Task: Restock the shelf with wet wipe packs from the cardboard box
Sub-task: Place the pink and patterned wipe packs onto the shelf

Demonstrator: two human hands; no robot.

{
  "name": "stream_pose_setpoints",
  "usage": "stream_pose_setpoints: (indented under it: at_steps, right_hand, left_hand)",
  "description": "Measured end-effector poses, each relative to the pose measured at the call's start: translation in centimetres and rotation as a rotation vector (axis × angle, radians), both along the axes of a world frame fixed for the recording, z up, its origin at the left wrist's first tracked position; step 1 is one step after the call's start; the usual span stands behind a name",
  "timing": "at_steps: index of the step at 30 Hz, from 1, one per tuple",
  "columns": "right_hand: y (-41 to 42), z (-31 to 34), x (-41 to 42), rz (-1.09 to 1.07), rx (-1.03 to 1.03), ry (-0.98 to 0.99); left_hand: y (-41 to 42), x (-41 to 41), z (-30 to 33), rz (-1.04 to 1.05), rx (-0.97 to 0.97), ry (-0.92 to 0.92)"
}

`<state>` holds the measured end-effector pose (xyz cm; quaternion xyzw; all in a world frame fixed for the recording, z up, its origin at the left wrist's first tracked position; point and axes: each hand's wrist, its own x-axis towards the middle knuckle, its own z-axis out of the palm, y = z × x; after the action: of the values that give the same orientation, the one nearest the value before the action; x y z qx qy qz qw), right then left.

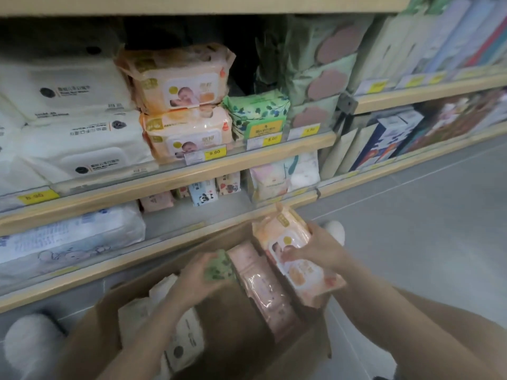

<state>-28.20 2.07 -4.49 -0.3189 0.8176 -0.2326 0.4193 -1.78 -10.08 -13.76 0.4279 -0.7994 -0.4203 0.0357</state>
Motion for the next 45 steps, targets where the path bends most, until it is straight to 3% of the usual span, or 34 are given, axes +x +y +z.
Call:
stream_pose_setpoints:
  at_steps: [3, 7, 14, 20, 26, 34, 40, 45]
  right_hand:
    - [-0.3, -1.4, -1.7, -0.124, -0.017, -0.04]
    - [-1.1, -3.6, -3.2, -0.137, 0.022, -0.042]
    - [-1.7, -5.3, -4.0, -0.113, 0.052, -0.143]
    - [-1.8, -5.0, -4.4, -0.087, 0.079, -0.224]
    - [-0.9, -3.3, -3.5, -0.086, 0.023, -0.167]
    - [-2.0, 5.3, 0.2, 0.269, -0.204, 0.255]
    - [-6.0, 12.6, 2.9, 0.435, -0.368, 0.447]
    - [-11.3, 16.4, 4.6, 0.583, -0.44, 0.697]
  left_hand:
    - [-0.4, -0.8, -4.4, -0.048, -0.033, -0.209]
    - [-0.6, -1.7, -8.8, -0.114, -0.197, -0.509]
    - [-0.4, -3.8, -11.3, -0.125, -0.456, -0.618]
    - [-0.3, -3.6, -10.9, -0.214, -0.382, -0.654]
    - [-0.4, -3.1, -4.3, -0.23, -0.316, -0.554]
    - [-1.4, 0.8, 8.0, -0.174, -0.386, -0.34]
    - [-2.5, 5.4, 16.3, -0.063, -0.442, -0.272]
    - [-5.4, 9.3, 19.6, 0.02, -0.498, -0.289]
